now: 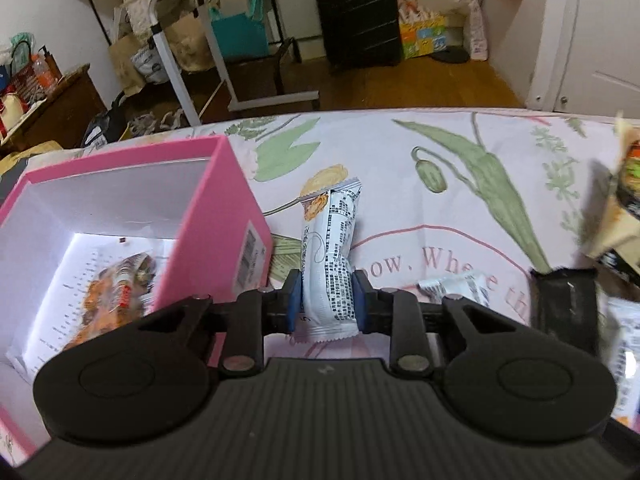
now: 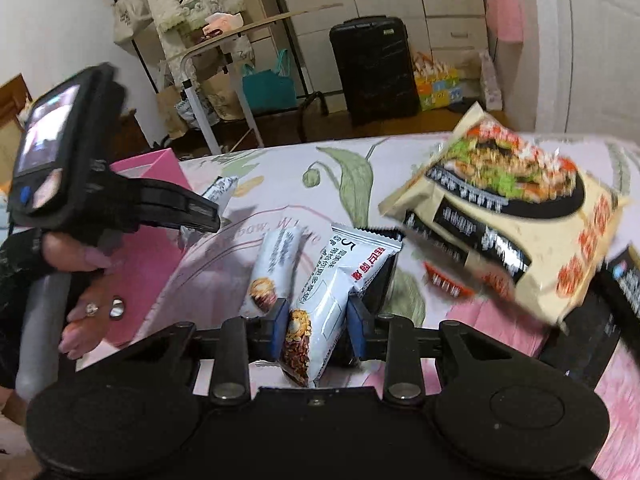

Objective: Organize snacks
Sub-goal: 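Grasp a white snack bar with the left gripper while the right gripper grasps another white bar, then carry both white bars into the pink box while both grippers open to release them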

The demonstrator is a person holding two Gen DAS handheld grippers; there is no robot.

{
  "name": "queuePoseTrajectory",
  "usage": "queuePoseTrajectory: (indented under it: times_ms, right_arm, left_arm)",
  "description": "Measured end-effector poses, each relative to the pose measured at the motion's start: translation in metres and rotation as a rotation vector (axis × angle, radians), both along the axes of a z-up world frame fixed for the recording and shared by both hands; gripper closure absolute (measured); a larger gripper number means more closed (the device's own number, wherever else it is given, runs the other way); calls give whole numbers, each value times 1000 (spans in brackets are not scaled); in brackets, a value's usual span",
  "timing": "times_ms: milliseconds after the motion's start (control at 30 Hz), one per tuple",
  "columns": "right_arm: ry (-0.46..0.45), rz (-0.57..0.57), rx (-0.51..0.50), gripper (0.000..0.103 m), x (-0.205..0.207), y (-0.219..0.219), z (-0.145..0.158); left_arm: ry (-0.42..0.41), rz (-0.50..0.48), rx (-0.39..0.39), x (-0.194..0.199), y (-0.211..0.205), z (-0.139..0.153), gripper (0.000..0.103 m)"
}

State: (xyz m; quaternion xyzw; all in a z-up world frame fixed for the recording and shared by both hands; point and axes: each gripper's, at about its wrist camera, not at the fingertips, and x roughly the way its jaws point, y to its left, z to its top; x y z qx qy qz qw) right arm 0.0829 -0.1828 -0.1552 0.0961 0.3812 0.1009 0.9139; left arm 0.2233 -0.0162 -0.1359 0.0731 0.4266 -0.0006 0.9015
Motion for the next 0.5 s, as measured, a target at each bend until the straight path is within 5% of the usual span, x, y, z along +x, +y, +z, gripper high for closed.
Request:
queuePoseTrajectory:
  times_ms: [500]
  right_arm:
    - [196, 104, 36, 67, -18, 10, 48]
  left_arm:
    - [27, -133, -133, -106, 35, 71, 78]
